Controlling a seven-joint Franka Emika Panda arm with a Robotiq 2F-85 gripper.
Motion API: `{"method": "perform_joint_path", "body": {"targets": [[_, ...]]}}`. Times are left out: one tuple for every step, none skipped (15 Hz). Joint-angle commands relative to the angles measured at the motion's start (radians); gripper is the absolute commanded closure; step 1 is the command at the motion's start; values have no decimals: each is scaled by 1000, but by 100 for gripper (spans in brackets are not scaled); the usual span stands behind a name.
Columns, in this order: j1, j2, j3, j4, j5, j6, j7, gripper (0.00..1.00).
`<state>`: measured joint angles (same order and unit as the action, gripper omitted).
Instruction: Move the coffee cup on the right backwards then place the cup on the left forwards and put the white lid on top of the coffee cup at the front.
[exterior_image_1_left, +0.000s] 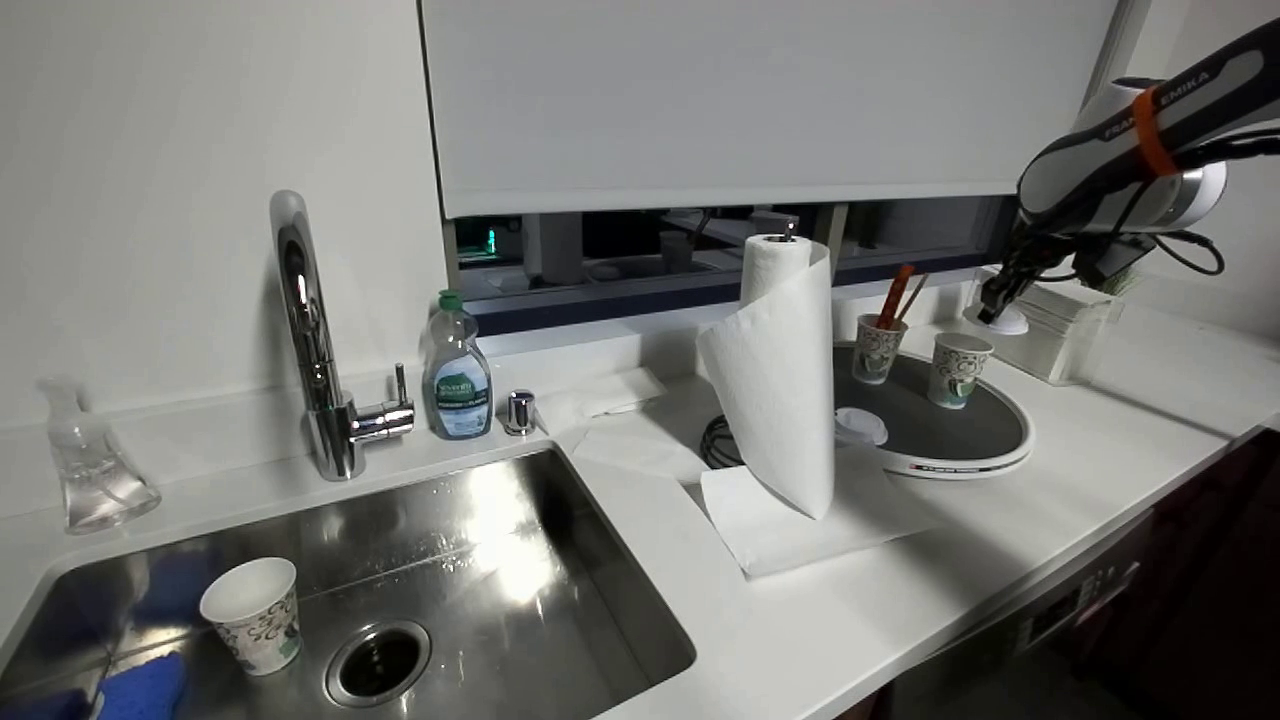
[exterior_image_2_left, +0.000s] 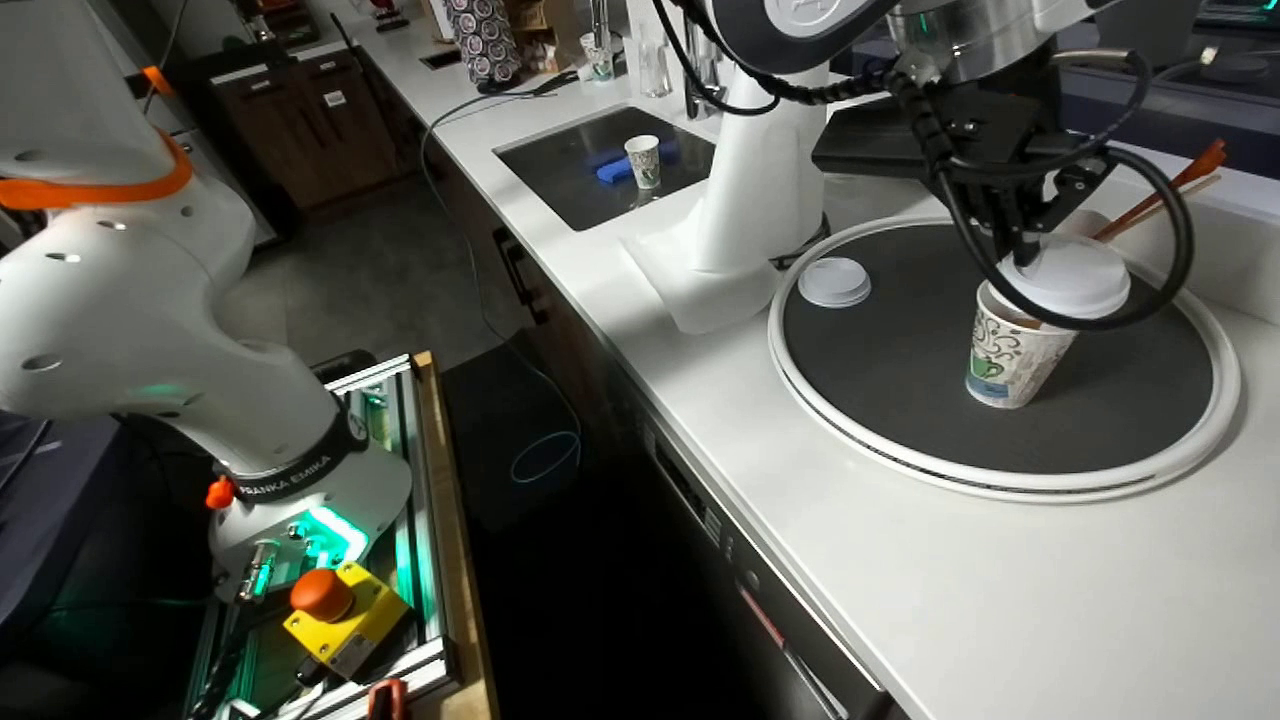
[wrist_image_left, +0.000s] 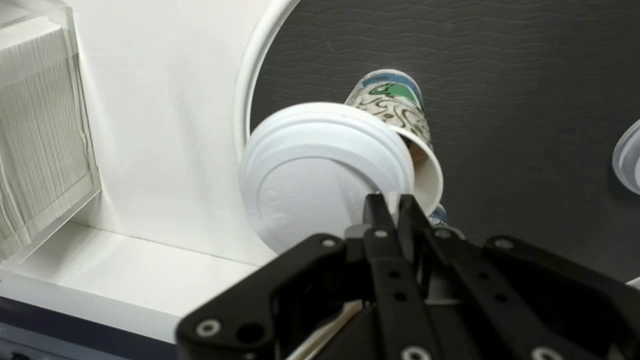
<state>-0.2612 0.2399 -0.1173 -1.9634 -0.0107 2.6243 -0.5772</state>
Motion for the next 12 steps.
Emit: {"method": "perform_joint_path", "body": {"targets": [[1, 37, 5, 47, -18, -25, 9, 98], [0, 43, 10, 51, -9, -24, 8, 98], [-3, 49, 18, 56, 0, -25, 1, 98], [-3, 53, 25, 57, 6, -23, -2, 98], [1, 56, 28, 57, 1, -22, 5, 98], [1, 59, 32, 59, 0, -24, 6, 98], [1, 64, 36, 63, 1, -29, 5, 98], [2, 69, 38, 67, -2, -31, 7, 98], [4, 74, 38, 72, -9, -35, 13, 98], [6, 78, 38, 75, -12, -39, 16, 98], [9, 80, 36, 74, -20, -42, 22, 98], [12, 86, 33, 78, -30, -43, 31, 98]]}}
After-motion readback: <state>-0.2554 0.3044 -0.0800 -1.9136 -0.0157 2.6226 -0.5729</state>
